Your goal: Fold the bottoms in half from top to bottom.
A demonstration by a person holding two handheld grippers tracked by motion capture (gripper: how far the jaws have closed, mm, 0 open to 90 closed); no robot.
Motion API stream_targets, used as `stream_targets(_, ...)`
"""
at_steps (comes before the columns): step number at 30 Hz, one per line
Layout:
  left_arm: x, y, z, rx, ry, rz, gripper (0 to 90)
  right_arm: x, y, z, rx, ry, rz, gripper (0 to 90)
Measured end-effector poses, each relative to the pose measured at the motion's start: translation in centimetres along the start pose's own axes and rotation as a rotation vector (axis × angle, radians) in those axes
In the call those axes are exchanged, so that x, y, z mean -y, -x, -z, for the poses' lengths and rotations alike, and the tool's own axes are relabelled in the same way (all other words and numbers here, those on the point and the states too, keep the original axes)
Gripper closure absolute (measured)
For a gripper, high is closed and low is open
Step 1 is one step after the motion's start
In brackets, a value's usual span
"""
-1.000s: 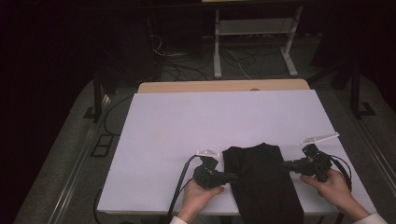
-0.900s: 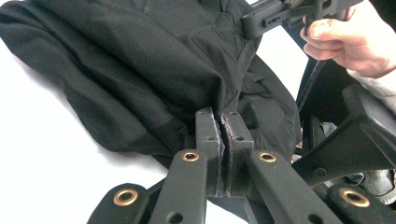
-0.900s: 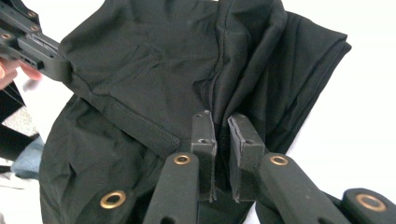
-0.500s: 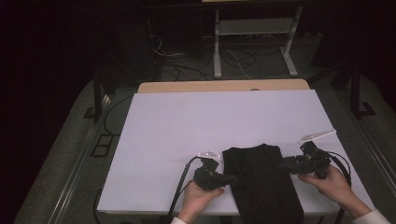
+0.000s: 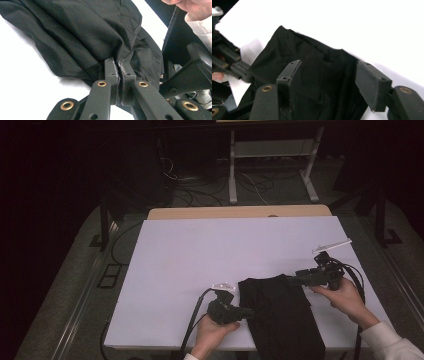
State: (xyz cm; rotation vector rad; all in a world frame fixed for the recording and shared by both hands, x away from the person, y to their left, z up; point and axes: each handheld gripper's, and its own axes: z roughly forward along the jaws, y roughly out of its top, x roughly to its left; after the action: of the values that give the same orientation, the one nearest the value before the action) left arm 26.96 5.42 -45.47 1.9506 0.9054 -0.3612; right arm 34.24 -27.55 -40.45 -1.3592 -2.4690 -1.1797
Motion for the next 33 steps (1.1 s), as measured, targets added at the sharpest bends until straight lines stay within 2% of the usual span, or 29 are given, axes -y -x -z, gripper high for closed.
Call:
stream_targets(3,0.0,0.0,0.0,0.002,-0.001,0.000,85.8,-0.7,0.3,-0.7,0.009,-0.008,-0.006,40.5)
stream_targets(7,0.0,0.1,-0.1,0.003,0.000,0.001,85.8,-1.5,0.8,-1.7,-0.004,-0.017,-0.026,44.3)
stream_targets(10,0.0,0.0,0.0,0.004,0.000,-0.001,85.8,-1.7,1.0,-2.7,0.009,-0.053,-0.029,46.7)
stream_targets(15,0.0,0.0,-0.1,0.004,0.001,0.002,85.8,-1.7,1.3,-3.5,-0.016,-0.067,-0.030,55.8)
stream_targets(18,0.1,0.0,-0.1,0.004,0.001,0.001,85.9,-1.6,1.4,-3.6,-0.017,-0.079,-0.045,59.7)
stream_targets(21,0.1,0.1,-0.2,0.006,0.004,0.002,85.8,-1.6,1.6,-3.6,-0.044,-0.074,-0.059,69.0)
stream_targets(23,0.1,0.1,-0.3,0.007,0.001,0.001,85.8,-1.6,1.6,-3.7,-0.044,-0.085,-0.055,71.7)
stream_targets(27,0.1,0.1,-0.3,0.006,0.002,0.001,85.7,-1.4,1.3,-3.9,-0.039,-0.098,-0.051,84.4)
stream_targets(29,0.1,0.1,-0.4,0.006,0.001,0.000,85.7,-1.3,1.2,-3.9,-0.038,-0.100,-0.051,85.4)
stream_targets(33,0.1,0.1,-0.4,0.009,0.002,0.001,85.3,-1.3,1.0,-3.5,-0.068,-0.086,-0.065,86.3)
